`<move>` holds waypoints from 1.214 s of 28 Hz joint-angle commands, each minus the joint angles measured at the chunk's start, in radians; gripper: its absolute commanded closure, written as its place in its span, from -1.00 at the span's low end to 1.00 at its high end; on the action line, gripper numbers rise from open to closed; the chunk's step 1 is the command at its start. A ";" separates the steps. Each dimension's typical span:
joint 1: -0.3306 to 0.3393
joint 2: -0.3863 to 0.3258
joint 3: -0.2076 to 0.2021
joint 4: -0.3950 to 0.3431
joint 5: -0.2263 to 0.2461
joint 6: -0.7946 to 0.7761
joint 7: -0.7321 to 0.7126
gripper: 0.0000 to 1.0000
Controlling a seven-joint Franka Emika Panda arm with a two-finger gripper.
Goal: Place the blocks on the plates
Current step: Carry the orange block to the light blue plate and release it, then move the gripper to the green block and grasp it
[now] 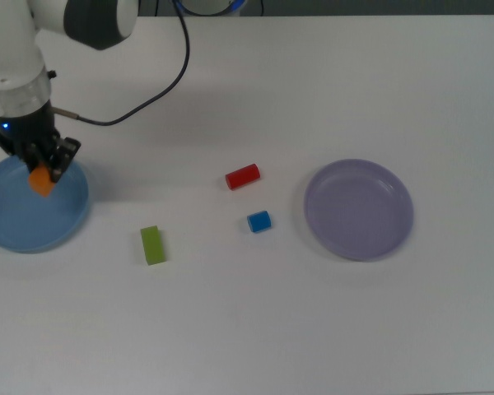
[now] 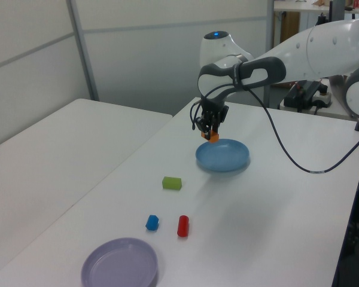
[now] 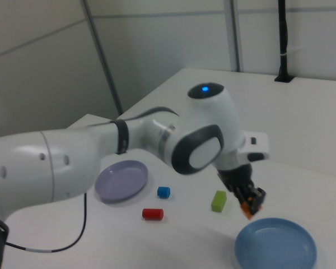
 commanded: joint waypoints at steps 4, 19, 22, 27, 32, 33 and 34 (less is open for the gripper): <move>0.001 0.104 -0.044 0.004 -0.029 0.098 0.002 0.86; -0.007 0.112 -0.050 -0.022 -0.052 0.091 -0.001 -0.19; -0.005 0.113 -0.050 -0.022 -0.052 0.090 -0.001 -0.54; 0.014 0.106 -0.039 -0.016 -0.049 0.088 0.004 -1.00; 0.108 0.106 -0.019 -0.001 -0.038 0.091 0.003 -1.00; 0.120 0.106 -0.013 -0.001 -0.037 0.093 0.007 -1.00; 0.145 0.107 0.005 -0.002 -0.035 0.094 0.008 -1.00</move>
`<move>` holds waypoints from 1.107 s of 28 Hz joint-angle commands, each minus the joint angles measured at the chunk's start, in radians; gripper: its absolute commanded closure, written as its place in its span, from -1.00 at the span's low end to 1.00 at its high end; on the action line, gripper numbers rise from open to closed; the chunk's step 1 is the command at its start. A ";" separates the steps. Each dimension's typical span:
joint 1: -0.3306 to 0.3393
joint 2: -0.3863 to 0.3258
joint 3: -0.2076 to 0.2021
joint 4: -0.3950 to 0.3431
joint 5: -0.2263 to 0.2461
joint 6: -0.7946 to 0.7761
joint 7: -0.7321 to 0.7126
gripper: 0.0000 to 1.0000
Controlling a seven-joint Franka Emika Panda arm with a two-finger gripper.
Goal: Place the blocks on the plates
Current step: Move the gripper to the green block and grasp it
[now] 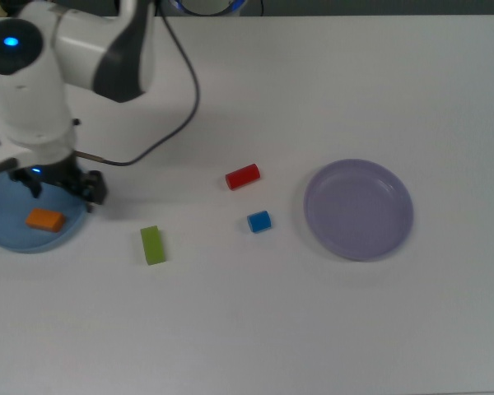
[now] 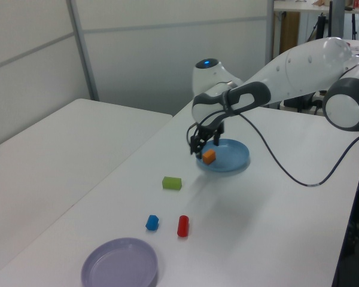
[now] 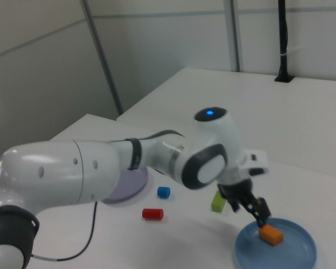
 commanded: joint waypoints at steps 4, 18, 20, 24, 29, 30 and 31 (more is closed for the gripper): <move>0.099 -0.009 0.062 -0.010 0.002 0.014 0.009 -1.00; 0.110 0.095 0.085 -0.009 -0.023 0.159 0.110 -0.63; 0.110 0.100 0.085 -0.009 -0.034 0.172 0.111 -0.24; 0.110 0.100 0.087 -0.009 -0.037 0.178 0.110 0.57; 0.105 0.098 0.085 -0.007 -0.032 0.178 0.111 1.00; 0.103 0.097 0.085 -0.007 -0.029 0.178 0.111 1.00; 0.102 0.095 0.085 -0.007 -0.029 0.178 0.110 1.00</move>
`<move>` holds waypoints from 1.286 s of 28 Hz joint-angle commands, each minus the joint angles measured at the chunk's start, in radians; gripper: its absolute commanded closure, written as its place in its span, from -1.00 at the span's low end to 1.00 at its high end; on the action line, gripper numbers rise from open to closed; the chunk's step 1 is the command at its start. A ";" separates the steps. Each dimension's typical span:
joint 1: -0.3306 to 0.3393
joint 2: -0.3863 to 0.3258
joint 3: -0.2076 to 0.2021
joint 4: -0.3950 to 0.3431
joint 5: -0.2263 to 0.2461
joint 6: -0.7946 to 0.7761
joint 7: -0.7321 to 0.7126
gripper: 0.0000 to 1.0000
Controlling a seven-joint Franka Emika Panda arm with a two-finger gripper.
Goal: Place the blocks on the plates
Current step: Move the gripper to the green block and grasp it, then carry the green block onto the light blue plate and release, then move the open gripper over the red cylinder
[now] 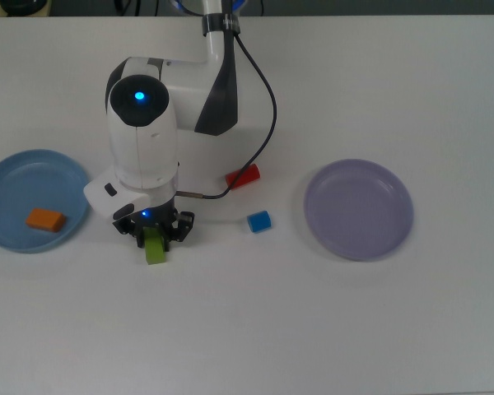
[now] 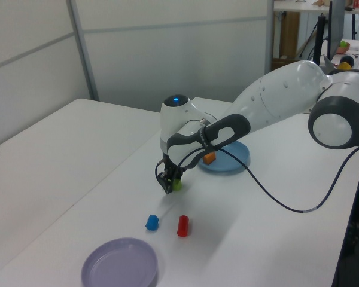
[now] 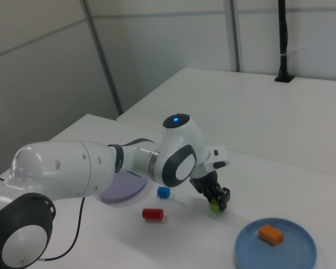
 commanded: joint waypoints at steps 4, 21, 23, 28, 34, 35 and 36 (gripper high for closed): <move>-0.008 -0.023 -0.009 0.008 -0.016 0.013 0.022 1.00; -0.230 -0.126 -0.011 -0.040 -0.007 -0.178 -0.188 1.00; -0.250 -0.124 -0.012 -0.060 -0.007 -0.192 -0.219 1.00; -0.261 -0.119 -0.019 -0.072 -0.007 -0.201 -0.225 1.00; -0.261 -0.119 -0.026 -0.069 -0.007 -0.228 -0.225 0.30; -0.261 -0.121 -0.028 -0.069 -0.007 -0.228 -0.223 0.10; -0.261 -0.121 -0.028 -0.069 -0.007 -0.228 -0.219 -0.29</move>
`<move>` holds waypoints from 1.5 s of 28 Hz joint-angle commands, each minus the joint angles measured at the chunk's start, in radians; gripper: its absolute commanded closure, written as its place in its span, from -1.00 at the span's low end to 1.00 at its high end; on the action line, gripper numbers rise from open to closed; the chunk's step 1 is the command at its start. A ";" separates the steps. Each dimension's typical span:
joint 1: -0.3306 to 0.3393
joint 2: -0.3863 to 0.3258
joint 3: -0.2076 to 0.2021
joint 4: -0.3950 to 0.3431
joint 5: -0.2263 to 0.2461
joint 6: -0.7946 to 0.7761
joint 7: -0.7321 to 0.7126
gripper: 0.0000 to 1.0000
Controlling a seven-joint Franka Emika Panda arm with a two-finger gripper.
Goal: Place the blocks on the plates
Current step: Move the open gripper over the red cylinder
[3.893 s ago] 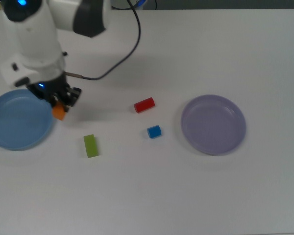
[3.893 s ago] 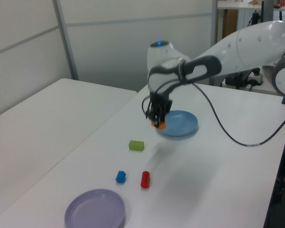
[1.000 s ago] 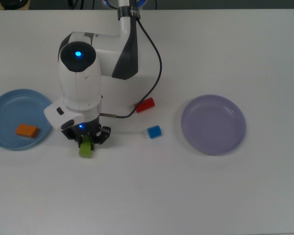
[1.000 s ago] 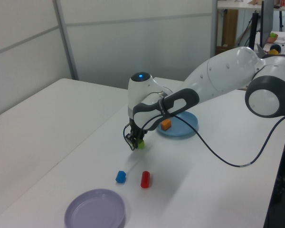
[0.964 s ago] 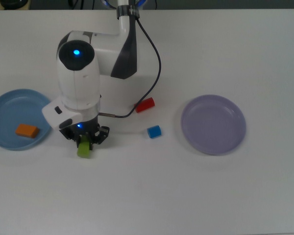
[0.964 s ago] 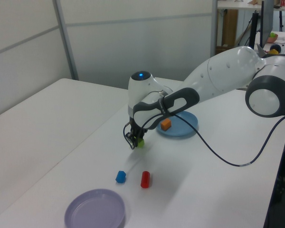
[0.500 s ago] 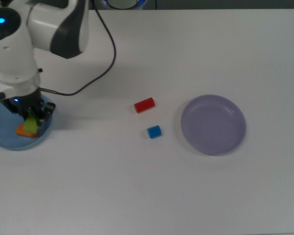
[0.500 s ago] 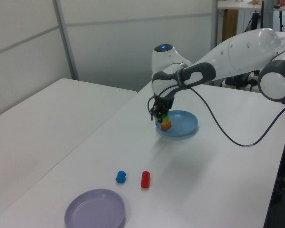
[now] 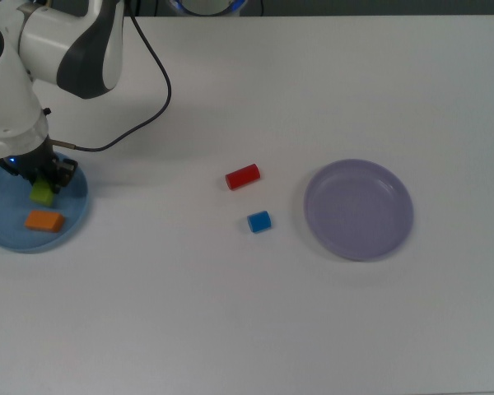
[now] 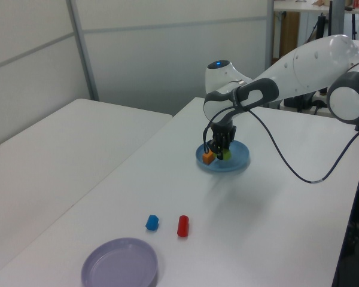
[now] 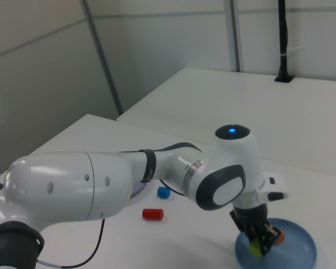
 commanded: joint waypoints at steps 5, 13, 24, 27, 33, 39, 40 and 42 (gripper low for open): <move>0.006 -0.022 -0.012 -0.024 -0.007 -0.013 -0.004 -1.00; 0.015 -0.081 -0.003 -0.021 0.037 -0.025 -0.007 -1.00; 0.218 -0.108 0.043 -0.010 0.154 -0.099 0.012 -1.00; 0.264 -0.100 0.047 -0.010 0.154 -0.090 0.036 -1.00; 0.339 -0.069 0.048 -0.004 0.156 -0.035 0.076 -1.00; 0.382 -0.062 0.047 -0.020 0.110 -0.042 0.090 -1.00; 0.383 -0.063 0.047 -0.027 0.098 -0.065 0.087 -1.00; 0.383 -0.069 0.048 -0.031 0.079 -0.114 0.070 -1.00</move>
